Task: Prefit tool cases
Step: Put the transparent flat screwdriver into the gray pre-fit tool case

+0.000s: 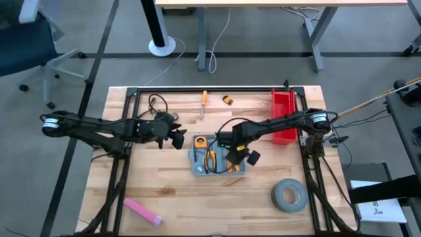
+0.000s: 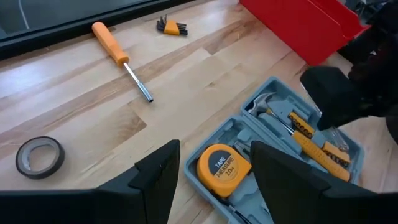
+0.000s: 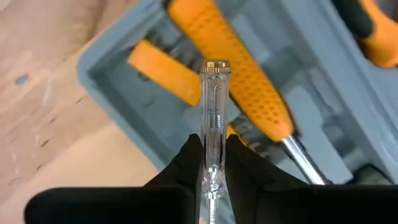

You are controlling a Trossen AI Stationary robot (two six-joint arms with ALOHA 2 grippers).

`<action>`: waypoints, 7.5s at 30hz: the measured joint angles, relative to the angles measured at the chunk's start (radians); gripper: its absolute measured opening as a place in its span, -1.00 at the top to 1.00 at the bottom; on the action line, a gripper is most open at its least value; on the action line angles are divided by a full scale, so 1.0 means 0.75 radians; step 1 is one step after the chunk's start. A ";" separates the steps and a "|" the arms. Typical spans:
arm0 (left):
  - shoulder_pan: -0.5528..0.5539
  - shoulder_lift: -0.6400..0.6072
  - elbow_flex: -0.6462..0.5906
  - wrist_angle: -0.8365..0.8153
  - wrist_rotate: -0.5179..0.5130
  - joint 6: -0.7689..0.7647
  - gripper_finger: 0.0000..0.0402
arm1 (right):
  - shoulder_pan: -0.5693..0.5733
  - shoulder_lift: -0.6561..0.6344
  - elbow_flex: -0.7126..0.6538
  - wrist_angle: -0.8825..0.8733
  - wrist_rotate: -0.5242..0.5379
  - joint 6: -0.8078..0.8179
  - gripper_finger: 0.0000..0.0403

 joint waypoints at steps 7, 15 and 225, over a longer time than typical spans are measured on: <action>0.000 0.000 0.000 0.012 0.000 0.003 -0.01 | 0.018 0.000 -0.026 -0.002 0.085 -0.102 0.86; 0.000 0.000 0.000 0.019 0.000 0.003 -0.01 | 0.042 0.000 -0.028 -0.021 0.246 -0.182 0.87; 0.000 0.000 0.000 0.057 0.044 0.004 -0.01 | 0.013 0.047 -0.063 0.438 0.012 1.099 0.58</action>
